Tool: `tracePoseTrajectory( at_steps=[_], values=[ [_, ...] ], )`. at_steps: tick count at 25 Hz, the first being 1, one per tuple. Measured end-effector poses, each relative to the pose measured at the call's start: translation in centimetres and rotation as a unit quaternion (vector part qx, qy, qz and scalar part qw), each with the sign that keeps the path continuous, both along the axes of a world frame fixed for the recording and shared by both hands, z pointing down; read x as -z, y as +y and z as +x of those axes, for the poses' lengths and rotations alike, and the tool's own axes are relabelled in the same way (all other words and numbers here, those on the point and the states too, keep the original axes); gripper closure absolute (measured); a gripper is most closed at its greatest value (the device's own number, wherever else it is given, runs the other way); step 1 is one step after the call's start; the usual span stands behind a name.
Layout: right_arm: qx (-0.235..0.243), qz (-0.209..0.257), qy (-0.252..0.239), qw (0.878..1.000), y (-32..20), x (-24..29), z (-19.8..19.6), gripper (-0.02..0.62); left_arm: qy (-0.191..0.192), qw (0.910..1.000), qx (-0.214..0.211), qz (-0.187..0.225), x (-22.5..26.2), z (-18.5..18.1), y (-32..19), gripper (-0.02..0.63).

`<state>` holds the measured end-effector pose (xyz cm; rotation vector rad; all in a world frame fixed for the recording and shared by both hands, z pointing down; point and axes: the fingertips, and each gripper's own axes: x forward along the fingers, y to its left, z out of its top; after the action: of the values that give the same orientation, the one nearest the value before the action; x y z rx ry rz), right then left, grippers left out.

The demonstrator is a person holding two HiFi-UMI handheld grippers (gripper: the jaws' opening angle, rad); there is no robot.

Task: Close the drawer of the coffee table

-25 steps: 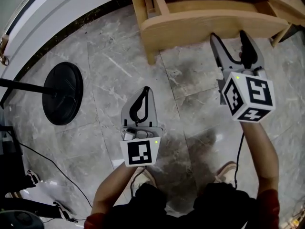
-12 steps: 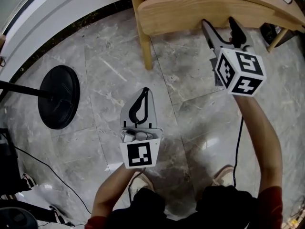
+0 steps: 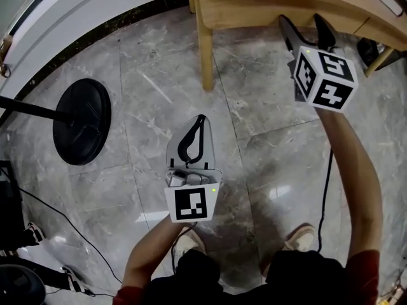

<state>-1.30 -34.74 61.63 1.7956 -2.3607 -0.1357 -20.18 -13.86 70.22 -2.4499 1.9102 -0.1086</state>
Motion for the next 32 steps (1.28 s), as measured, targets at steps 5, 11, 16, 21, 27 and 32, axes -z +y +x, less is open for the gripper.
tracePoseTrajectory(
  at_steps=[5, 11, 16, 21, 27, 32],
  values=[
    [0.003, 0.009, 0.002, 1.000, -0.1, 0.1, 0.0, 0.270, 0.004, 1.0000, 0.003, -0.002, -0.1, -0.1, -0.1, 0.598],
    [0.005, 0.013, 0.001, 1.000, 0.0, 0.0, 0.0, 0.270, -0.001, 1.0000, 0.000, -0.004, -0.3, 0.1, -0.1, 0.598],
    [-0.002, 0.030, 0.005, 1.000, 0.4, 0.1, 0.7, 0.272, -0.007, 1.0000, -0.001, -0.005, -0.4, 0.4, 0.0, 0.598],
    [0.004, 0.022, 0.001, 1.000, 2.3, -1.1, 2.4, 0.272, -0.009, 0.9999, -0.003, -0.010, -0.7, 1.0, 0.2, 0.598],
    [0.027, -0.010, -0.003, 1.000, 7.5, -4.8, 4.9, 0.272, -0.007, 0.9998, -0.011, -0.017, -1.3, 2.4, 0.8, 0.598],
    [0.042, -0.039, -0.011, 0.998, 12.7, -7.8, 6.5, 0.272, -0.014, 0.9993, -0.017, -0.030, -2.4, 3.1, 1.6, 0.598]
  ],
)
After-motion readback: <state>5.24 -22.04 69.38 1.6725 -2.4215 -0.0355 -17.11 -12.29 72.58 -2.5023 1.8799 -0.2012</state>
